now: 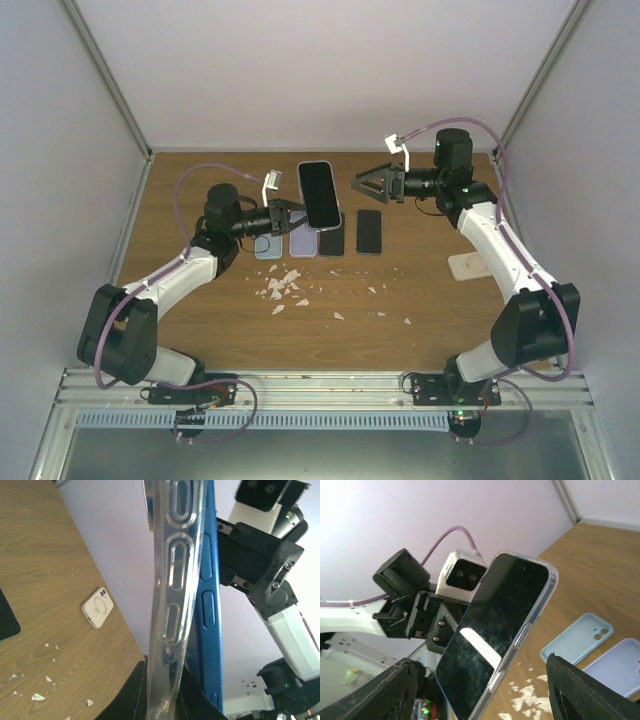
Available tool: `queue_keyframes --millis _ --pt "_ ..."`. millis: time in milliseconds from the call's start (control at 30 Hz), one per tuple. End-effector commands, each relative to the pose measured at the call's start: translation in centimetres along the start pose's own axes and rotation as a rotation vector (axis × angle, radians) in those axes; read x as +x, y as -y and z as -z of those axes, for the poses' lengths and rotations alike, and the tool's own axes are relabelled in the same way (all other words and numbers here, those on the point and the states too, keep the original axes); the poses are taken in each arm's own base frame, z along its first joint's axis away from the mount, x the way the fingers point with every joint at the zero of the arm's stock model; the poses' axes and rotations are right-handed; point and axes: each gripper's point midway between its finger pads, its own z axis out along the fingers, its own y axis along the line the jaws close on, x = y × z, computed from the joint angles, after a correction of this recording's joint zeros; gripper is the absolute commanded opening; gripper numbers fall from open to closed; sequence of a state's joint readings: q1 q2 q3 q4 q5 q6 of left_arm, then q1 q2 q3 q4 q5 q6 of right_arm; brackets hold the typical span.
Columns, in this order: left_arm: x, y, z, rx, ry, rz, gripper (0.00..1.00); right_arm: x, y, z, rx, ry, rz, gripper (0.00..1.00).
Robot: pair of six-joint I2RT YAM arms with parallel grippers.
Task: Take the phone out of the phone case
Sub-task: Remove the phone case from the phone.
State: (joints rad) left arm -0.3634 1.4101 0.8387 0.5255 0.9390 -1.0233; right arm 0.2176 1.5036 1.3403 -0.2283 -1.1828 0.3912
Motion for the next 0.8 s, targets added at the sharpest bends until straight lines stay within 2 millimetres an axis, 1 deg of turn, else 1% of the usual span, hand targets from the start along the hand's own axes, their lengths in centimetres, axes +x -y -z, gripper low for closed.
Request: queue_keyframes --millis 0,133,233,333,533,633,767 --pt "-1.8 1.6 0.9 0.01 0.082 -0.015 0.0 -1.8 0.5 0.7 0.135 0.038 0.132 0.72" --pt "-2.1 0.8 1.0 -0.02 0.097 0.029 0.0 -1.8 0.6 0.2 0.204 0.031 0.205 0.74" --pt "-2.5 -0.6 1.1 -0.082 0.118 0.096 0.01 -1.6 0.5 -0.6 0.288 0.009 0.319 0.75" --pt "-2.9 -1.8 1.2 -0.149 0.13 0.16 0.01 -0.9 0.8 -1.5 0.381 -0.027 0.451 0.74" --pt "-3.2 -3.7 1.5 -0.226 0.156 0.292 0.01 1.1 1.5 -3.7 0.505 -0.117 0.617 0.73" --pt "-3.0 -4.6 1.6 -0.241 0.158 0.359 0.01 2.4 1.3 -4.9 0.537 -0.16 0.708 0.71" --pt "-2.4 -5.7 1.8 -0.241 0.157 0.451 0.02 3.7 0.9 -6.1 0.578 -0.194 0.813 0.67"
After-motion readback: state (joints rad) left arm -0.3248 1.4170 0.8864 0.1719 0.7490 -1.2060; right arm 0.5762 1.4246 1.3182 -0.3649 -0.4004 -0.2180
